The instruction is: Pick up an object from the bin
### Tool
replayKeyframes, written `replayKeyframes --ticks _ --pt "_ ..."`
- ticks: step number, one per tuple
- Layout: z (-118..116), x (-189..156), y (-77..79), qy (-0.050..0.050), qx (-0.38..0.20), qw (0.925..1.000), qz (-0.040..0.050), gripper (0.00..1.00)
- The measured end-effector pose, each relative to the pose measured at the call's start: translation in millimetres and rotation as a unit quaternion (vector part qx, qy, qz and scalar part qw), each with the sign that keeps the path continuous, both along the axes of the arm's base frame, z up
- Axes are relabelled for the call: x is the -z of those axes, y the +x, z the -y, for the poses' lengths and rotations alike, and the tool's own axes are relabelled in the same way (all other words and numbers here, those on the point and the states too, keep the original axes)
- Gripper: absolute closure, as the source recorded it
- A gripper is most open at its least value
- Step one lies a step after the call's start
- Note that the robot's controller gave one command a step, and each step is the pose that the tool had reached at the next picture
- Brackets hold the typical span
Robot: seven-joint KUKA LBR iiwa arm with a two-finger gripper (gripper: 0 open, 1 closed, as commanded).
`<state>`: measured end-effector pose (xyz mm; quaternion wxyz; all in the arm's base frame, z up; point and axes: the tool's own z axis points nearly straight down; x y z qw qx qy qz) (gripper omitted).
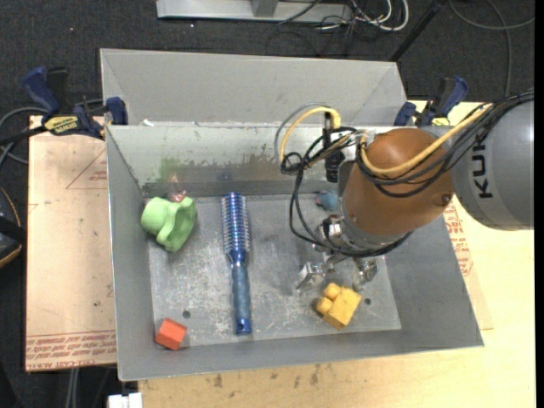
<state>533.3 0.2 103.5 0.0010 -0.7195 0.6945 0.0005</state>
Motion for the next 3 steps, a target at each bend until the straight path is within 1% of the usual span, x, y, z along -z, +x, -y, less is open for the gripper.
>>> replayKeyframes --ticks 1,2,3 --pt "25 5 22.5 0.0 -0.166 0.9862 0.0006 0.0" --pt "24 5 22.0 0.001 -0.166 0.9861 -0.0005 1.0" --pt "-27 4 -14.1 0.001 -0.082 0.9966 -0.0011 1.0"
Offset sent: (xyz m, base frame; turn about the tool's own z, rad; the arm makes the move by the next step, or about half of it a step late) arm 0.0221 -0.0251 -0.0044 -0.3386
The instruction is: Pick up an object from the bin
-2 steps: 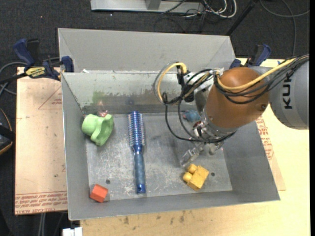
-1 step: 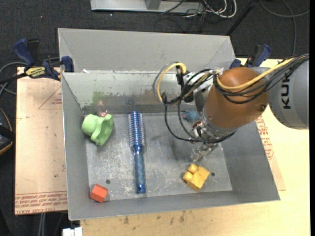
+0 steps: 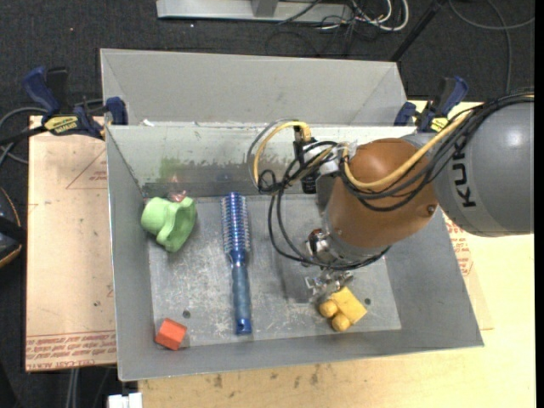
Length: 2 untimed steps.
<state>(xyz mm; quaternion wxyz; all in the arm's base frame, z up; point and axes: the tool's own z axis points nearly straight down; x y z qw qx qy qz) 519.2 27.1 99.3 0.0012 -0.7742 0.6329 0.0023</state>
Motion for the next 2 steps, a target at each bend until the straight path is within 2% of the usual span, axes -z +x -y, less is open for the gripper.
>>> replayKeyframes --ticks 1,2 --pt "-41 -38 5.4 0.0 0.058 0.9983 0.0026 1.0" --pt "-13 -156 0.9 -0.001 0.121 0.9926 0.0056 1.0"
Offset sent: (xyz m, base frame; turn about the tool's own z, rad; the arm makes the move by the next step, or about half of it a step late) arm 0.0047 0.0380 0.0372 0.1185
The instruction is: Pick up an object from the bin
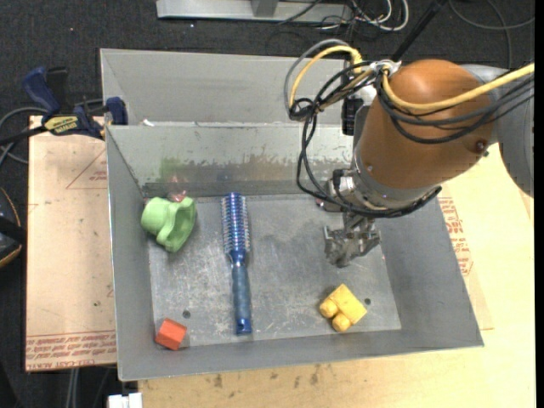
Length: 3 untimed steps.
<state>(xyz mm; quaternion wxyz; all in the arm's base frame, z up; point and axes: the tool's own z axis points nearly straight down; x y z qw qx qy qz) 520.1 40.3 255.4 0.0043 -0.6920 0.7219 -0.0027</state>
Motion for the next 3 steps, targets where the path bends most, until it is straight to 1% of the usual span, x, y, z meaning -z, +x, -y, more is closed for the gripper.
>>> replayKeyframes --ticks 1,2,3 --pt "-1 4 -1.5 0.0 -0.002 1.0 -0.0046 1.0" --pt "-31 112 2.9 0.0 -0.008 0.9999 -0.0091 1.0" --pt "-81 124 -7.3 0.001 -0.046 0.9989 -0.0062 1.0"
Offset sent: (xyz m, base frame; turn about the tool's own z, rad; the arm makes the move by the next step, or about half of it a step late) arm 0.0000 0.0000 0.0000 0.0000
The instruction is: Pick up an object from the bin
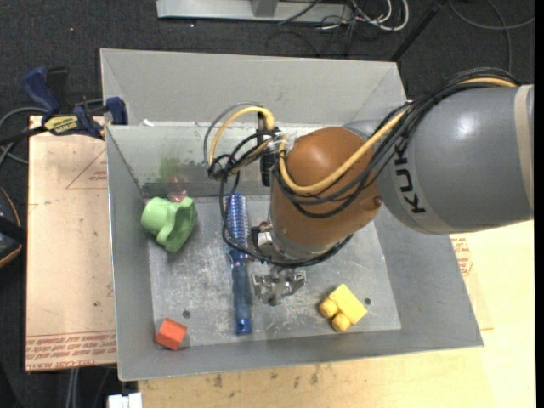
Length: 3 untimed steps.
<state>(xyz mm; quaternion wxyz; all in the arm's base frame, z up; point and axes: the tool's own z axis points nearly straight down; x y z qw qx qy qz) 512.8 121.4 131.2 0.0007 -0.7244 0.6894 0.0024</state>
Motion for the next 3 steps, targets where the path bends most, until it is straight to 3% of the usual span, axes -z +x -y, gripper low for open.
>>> replayKeyframes --ticks 1,2,3 --pt "3 -1 1.0 -0.001 0.003 1.0 0.0007 0.0" --pt "-58 57 -28.7 -0.003 -0.069 0.9976 0.0018 0.0" --pt "-58 55 -26.9 -0.001 -0.066 0.9978 0.0048 1.0"
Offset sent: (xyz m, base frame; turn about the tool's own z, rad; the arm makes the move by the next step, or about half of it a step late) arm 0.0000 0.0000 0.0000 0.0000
